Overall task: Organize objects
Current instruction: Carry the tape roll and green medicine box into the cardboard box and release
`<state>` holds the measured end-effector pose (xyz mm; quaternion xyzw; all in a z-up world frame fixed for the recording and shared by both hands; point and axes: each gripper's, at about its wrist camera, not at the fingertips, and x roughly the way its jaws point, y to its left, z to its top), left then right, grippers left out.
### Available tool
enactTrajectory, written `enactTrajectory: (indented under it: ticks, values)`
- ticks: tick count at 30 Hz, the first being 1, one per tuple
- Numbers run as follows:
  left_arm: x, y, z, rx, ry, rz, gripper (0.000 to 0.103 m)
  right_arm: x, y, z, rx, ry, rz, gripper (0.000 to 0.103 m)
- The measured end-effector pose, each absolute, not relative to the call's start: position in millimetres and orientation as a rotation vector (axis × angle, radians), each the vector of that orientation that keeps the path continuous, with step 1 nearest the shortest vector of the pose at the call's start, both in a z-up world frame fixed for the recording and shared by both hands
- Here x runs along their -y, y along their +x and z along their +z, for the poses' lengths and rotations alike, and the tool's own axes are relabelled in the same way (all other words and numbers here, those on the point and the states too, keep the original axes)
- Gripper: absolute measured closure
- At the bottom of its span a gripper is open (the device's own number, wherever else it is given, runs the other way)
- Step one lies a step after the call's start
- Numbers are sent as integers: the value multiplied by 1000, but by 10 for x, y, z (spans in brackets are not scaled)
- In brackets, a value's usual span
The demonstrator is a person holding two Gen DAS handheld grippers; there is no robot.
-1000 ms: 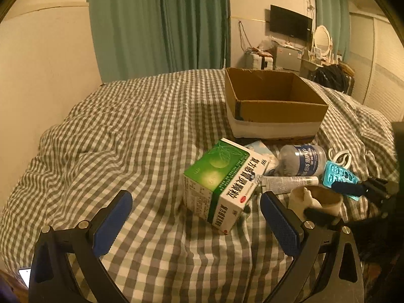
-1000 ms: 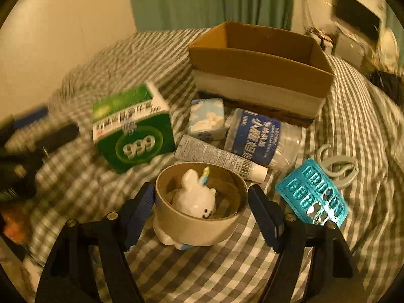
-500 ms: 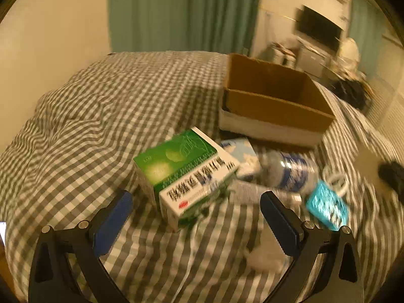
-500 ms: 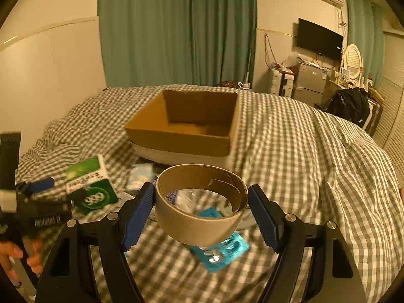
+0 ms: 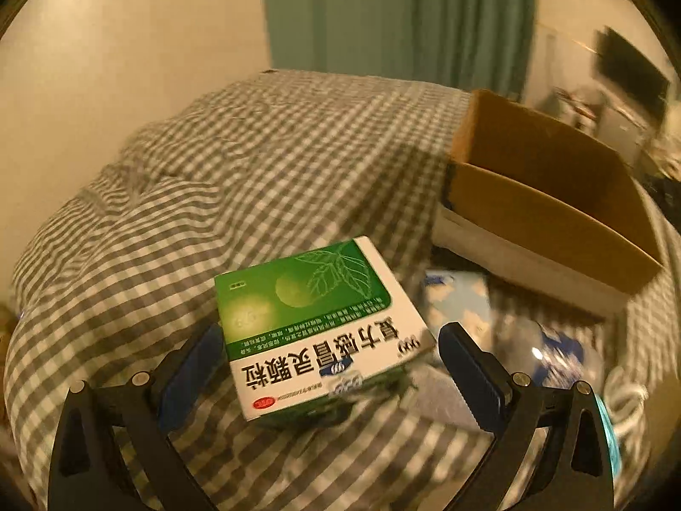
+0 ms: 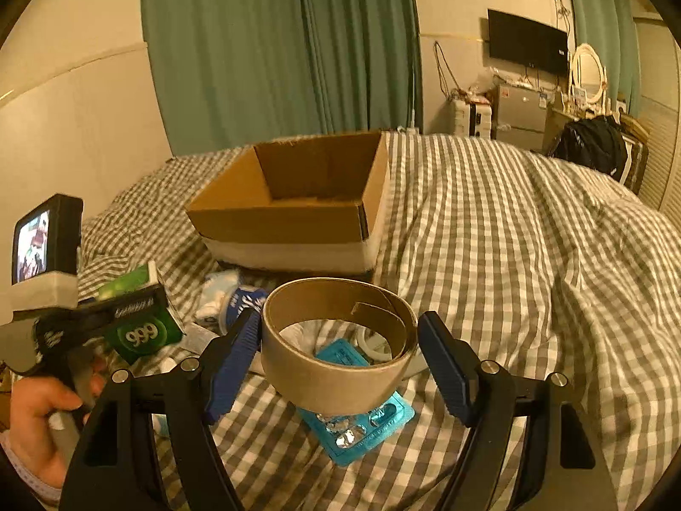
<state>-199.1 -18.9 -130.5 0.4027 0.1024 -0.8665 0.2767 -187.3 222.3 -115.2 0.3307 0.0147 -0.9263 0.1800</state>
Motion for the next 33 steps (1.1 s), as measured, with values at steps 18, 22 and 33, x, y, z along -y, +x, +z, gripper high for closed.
enactTrajectory:
  ticks: [18, 22, 33]
  values:
    - [531, -1739, -1360, -327, 1129, -2509, 2, -2209, -1781, -1314, -50, 997, -2622, 27]
    - [461, -1576, -1029, -283, 1069, -2643, 2, -2185, -1658, -1116, -36, 942, -2631, 27]
    - [320, -1792, 202, -101, 859, -3044, 2, -2041, -1940, 89, -14, 683, -2640, 27]
